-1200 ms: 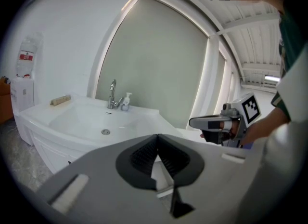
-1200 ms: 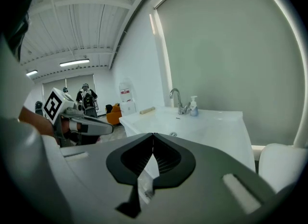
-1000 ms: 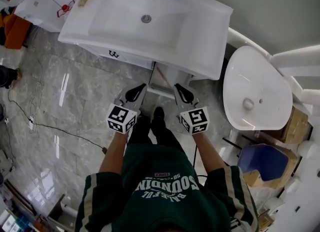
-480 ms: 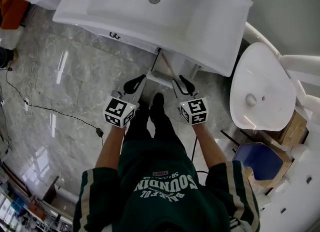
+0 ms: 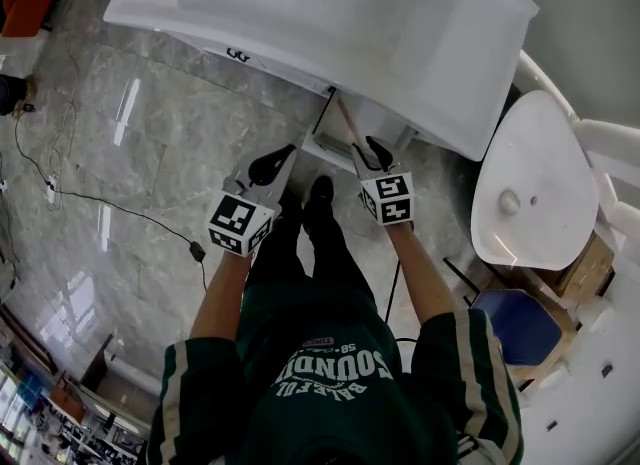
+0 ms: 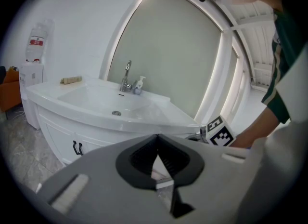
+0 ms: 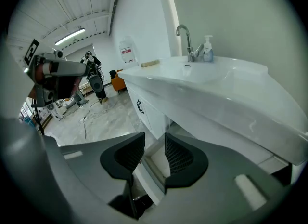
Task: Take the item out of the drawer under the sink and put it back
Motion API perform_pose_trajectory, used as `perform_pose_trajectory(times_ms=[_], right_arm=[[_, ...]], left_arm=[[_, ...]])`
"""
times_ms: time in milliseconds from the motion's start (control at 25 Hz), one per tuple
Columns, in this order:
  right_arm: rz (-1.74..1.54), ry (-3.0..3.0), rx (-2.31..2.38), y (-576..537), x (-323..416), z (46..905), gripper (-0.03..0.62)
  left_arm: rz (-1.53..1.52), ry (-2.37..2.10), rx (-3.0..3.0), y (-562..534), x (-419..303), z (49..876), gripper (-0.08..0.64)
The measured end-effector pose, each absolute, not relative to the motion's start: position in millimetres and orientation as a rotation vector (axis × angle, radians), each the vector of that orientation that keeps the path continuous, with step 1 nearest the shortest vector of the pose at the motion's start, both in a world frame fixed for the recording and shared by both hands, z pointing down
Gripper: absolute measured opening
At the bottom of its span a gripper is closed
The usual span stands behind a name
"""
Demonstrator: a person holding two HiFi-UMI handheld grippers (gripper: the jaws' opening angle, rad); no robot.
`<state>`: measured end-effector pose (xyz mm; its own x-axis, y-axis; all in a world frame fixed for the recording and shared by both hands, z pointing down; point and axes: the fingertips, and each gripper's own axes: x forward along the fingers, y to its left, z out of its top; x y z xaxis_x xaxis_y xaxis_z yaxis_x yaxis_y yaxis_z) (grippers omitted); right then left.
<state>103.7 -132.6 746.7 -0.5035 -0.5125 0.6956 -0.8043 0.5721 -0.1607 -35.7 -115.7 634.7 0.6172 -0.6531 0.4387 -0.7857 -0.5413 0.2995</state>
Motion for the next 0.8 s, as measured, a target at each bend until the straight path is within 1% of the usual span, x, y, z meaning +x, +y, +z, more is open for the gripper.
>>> perform_pose_trajectory(times_ms=[400, 800], right_arm=[[0.609, -2.068, 0.910, -155.3, 97.1, 830.2, 0.117], [0.614, -1.935, 0.829, -177.2, 98.4, 915.7, 0.117]], left_arm=[[0.369, -1.152, 2.315, -112.6, -44.8, 664.2, 0.051], [0.378, -1.192, 2.247, -114.1, -71.9, 701.7, 0.051]])
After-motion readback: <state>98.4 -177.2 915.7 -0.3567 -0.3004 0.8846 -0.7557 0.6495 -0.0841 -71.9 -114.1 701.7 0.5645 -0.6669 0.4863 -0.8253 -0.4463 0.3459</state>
